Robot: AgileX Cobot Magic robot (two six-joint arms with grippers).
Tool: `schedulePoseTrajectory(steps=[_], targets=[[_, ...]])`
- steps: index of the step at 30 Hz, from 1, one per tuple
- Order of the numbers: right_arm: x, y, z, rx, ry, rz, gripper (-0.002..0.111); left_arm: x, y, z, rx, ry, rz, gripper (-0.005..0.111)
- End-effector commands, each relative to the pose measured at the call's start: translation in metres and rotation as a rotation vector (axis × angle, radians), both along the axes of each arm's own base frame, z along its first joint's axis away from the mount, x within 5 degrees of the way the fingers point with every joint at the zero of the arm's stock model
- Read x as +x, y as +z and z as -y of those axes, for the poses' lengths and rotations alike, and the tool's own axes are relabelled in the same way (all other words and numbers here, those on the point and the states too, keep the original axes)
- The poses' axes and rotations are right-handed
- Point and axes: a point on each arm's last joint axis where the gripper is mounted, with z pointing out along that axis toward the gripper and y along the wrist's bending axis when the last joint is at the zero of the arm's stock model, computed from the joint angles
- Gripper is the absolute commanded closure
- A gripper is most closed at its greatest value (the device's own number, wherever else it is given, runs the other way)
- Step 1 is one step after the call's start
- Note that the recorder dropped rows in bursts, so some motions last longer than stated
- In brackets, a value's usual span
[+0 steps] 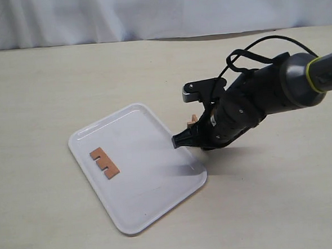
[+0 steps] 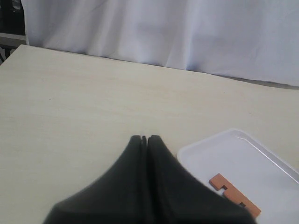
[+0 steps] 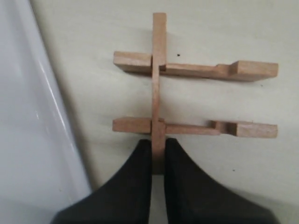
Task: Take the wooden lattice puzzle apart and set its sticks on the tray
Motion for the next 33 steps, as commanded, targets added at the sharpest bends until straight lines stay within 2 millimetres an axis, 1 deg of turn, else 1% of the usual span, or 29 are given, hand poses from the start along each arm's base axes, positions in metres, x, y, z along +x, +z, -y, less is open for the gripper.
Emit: schedulePoseTrajectory(steps=[1, 5, 11, 13, 16, 19, 22, 25, 27, 30, 33], targets=[[-0.001, 0.008, 0.003, -0.015, 0.009, 0.015, 0.104, 0.0, 0.0, 0.0, -0.005, 0.0, 0.011, 0.107], [-0.003, 0.027, 0.005, -0.021, 0.015, 0.049, 0.104, 0.0, 0.0, 0.0, -0.005, 0.0, 0.011, 0.107], [-0.006, 0.071, 0.005, 0.0, 0.026, 0.178, 0.104, 0.0, 0.0, 0.0, -0.005, 0.0, 0.011, 0.107], [-0.007, 0.079, -0.001, 0.017, 0.048, 0.217, 0.104, 0.0, 0.0, 0.0, -0.005, 0.0, 0.011, 0.107], [-0.008, 0.084, -0.022, 0.044, 0.131, 0.28, 0.104, 0.0, 0.0, 0.0, -0.005, 0.0, 0.011, 0.107], [-0.011, 0.078, -0.055, 0.09, 0.234, 0.326, 0.104, 0.0, 0.001, 0.0, -0.005, 0.0, 0.017, 0.107], [-0.016, 0.067, -0.093, 0.121, 0.377, 0.368, 0.104, 0.0, 0.001, 0.0, -0.005, 0.0, 0.015, 0.107], [-0.017, 0.053, -0.12, 0.115, 0.443, 0.331, 0.104, 0.0, 0.001, 0.0, -0.005, 0.0, 0.015, 0.107], [-0.014, 0.043, -0.129, 0.081, 0.455, 0.275, 0.104, 0.0, 0.001, 0.0, -0.005, 0.0, 0.015, 0.107], [-0.007, 0.031, -0.136, 0.023, 0.455, 0.189, 0.104, 0.0, 0.001, 0.0, -0.005, 0.0, 0.015, 0.107], [-0.003, 0.026, -0.141, 0.014, 0.518, 0.105, 0.104, 0.0, 0.001, 0.0, -0.005, 0.0, 0.015, 0.107]])
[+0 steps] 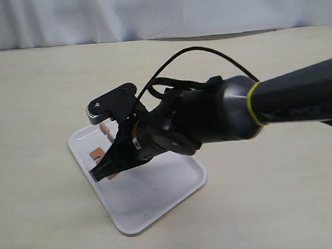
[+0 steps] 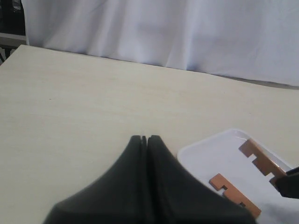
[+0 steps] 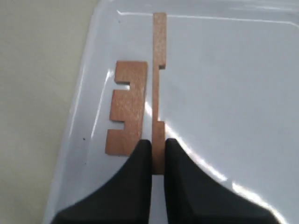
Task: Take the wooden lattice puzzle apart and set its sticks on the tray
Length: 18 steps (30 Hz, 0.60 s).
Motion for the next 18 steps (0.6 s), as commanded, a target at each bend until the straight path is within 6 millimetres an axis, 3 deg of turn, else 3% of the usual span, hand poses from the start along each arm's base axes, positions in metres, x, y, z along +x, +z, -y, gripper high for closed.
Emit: schedulePoseTrajectory(steps=[1, 4, 8, 11, 18], targets=[[0.006, -0.005, -0.007, -0.039, 0.084, -0.122, 0.104, 0.0, 0.001, 0.0, -0.005, 0.0, 0.015, 0.107], [0.013, 0.0, -0.006, 0.05, 0.163, -0.2, 0.104, 0.0, 0.001, 0.0, -0.005, 0.0, 0.015, 0.107], [0.026, 0.004, 0.008, 0.213, 0.09, -0.24, 0.104, 0.0, 0.001, 0.0, -0.005, 0.0, 0.015, 0.107], [0.032, -0.001, 0.021, 0.243, 0.034, -0.283, 0.104, 0.0, 0.001, 0.0, -0.005, 0.0, 0.015, 0.107], [0.036, -0.025, 0.024, 0.243, -0.026, -0.337, 0.103, 0.0, 0.001, 0.0, -0.005, 0.0, 0.015, 0.107]])
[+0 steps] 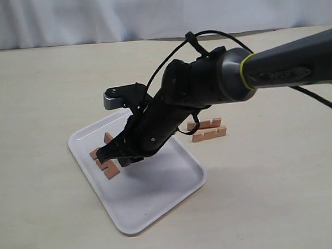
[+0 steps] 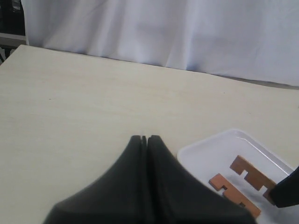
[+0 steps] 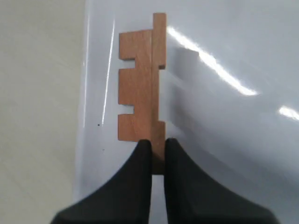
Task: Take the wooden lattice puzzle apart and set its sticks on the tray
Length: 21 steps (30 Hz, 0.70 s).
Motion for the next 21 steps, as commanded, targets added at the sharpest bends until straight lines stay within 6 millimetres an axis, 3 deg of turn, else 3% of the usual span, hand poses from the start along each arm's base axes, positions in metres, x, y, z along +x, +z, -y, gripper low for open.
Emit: schedulePoseTrajectory(steps=[1, 7, 10, 15, 21], targets=[[0.004, -0.009, 0.001, 0.002, -0.041, -0.01, 0.1, 0.0, 0.001, 0.0, -0.005, 0.0, 0.015, 0.107], [0.006, -0.002, 0.002, -0.004, -0.048, 0.017, 0.06, 0.0, 0.0, 0.0, -0.005, 0.0, 0.012, 0.107], [0.007, 0.011, 0.004, -0.024, -0.026, 0.061, 0.042, 0.0, 0.0, 0.0, -0.005, 0.0, 0.012, 0.107], [0.004, 0.043, 0.015, -0.116, -0.033, 0.133, 0.038, 0.0, 0.0, 0.0, -0.005, 0.0, 0.012, 0.107], [-0.006, 0.083, 0.044, -0.383, -0.045, 0.207, 0.038, 0.0, 0.0, 0.0, -0.005, 0.0, 0.012, 0.107]])
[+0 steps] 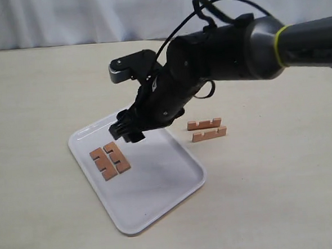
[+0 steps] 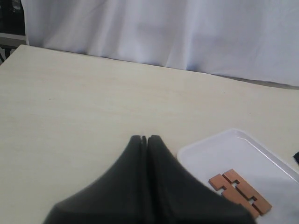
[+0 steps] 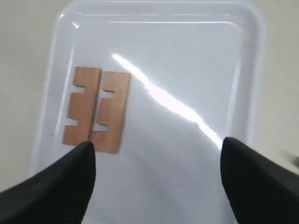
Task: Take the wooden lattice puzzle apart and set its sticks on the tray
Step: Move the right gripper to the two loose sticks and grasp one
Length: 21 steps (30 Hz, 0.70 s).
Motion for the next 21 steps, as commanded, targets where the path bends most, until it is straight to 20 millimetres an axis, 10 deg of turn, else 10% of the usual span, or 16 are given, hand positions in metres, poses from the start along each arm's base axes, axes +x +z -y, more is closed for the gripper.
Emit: schedulePoseTrajectory(steps=[1, 12, 21], targets=[[-0.006, 0.025, 0.025, -0.216, -0.034, 0.032, 0.038, 0.0, 0.0, 0.0, -0.005, 0.0, 0.012, 0.107], [-0.007, -0.009, 0.092, -0.247, -0.278, -0.065, 0.022, 0.0, 0.0, 0.0, -0.005, 0.0, 0.012, 0.107], [-0.019, -0.029, 0.106, -0.399, 0.03, -0.098, 0.039, 0.0, 0.001, 0.0, -0.006, 0.0, 0.023, 0.107]])
